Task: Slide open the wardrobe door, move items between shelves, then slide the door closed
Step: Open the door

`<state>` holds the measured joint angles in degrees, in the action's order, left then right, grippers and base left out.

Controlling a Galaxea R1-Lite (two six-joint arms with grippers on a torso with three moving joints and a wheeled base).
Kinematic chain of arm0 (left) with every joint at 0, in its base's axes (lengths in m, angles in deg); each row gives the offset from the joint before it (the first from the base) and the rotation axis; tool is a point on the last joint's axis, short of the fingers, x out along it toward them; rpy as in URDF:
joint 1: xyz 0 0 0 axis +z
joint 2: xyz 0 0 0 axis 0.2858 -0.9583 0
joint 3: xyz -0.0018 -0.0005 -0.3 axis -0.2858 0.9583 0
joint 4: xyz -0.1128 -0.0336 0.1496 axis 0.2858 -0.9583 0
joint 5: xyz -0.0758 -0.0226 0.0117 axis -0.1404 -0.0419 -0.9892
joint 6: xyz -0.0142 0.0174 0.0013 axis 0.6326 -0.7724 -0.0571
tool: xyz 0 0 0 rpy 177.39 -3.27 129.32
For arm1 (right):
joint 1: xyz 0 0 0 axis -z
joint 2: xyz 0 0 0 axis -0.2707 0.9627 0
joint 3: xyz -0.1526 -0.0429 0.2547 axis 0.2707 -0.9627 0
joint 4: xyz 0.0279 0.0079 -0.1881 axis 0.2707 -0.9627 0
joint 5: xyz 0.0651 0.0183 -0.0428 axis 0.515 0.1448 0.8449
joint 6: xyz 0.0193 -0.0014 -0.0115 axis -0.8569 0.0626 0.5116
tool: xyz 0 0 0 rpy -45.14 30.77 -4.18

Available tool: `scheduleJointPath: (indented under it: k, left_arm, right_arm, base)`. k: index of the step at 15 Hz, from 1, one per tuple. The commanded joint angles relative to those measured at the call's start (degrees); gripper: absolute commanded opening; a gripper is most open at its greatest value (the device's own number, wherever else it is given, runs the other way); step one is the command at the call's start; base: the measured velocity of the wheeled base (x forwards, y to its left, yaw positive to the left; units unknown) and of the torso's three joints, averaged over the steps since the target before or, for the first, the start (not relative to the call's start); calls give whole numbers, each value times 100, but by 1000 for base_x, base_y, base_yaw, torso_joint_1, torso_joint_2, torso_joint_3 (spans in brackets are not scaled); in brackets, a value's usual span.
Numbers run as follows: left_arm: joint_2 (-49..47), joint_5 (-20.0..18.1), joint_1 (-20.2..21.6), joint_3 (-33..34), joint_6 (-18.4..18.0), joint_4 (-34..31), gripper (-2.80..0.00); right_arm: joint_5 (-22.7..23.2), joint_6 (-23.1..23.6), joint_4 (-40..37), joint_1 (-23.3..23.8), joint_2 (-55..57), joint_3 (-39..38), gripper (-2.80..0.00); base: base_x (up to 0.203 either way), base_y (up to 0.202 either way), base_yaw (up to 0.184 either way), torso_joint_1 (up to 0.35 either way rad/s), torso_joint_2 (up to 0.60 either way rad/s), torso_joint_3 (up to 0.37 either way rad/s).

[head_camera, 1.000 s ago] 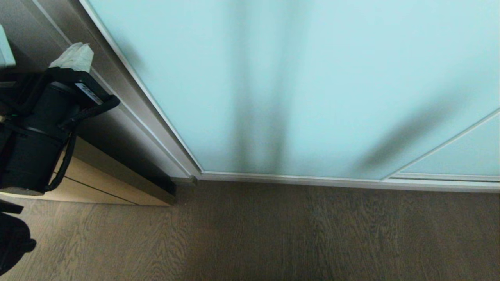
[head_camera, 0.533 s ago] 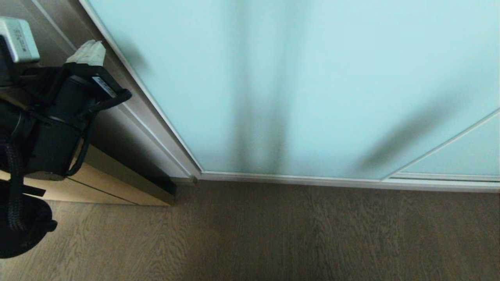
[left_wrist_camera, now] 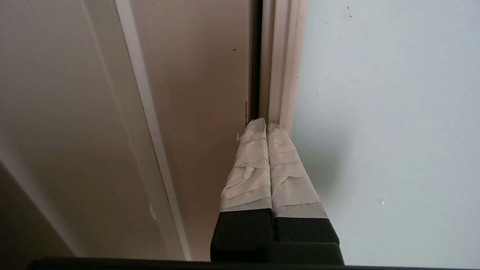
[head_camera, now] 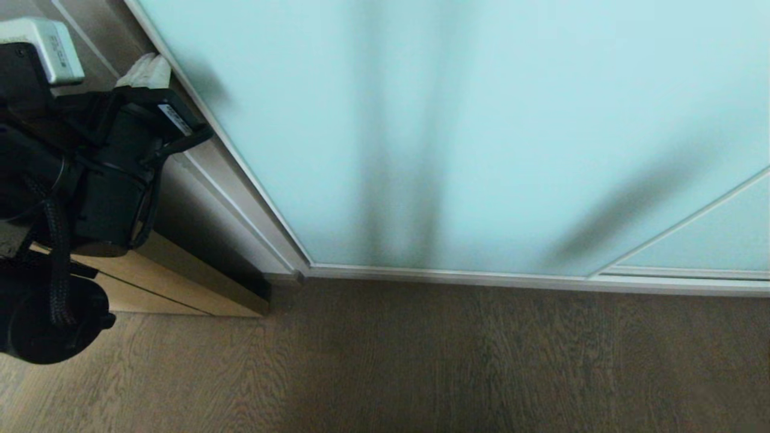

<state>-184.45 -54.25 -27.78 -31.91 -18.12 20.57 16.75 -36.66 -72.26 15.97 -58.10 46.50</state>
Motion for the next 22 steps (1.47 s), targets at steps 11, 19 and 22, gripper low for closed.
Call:
scheduleJointPath:
  k: [11,19,22]
  left_arm:
    - [-369,-9,-342,-138,-26,34,-280]
    - [-1031,-33,-790,-432,-14,34,-280]
    - [-1250,-11,-1294,-498,-7,34,-280]
  right_arm:
    - [-2,-3,0,0,0,-9,-280]
    - [-2,-3,0,0,0,0,-280]
    - [-2,-3,0,0,0,-5,-280]
  base:
    - [0,0,0,0,0,0]
    - [0,0,0,0,0,0]
    - [0,0,0,0,0,0]
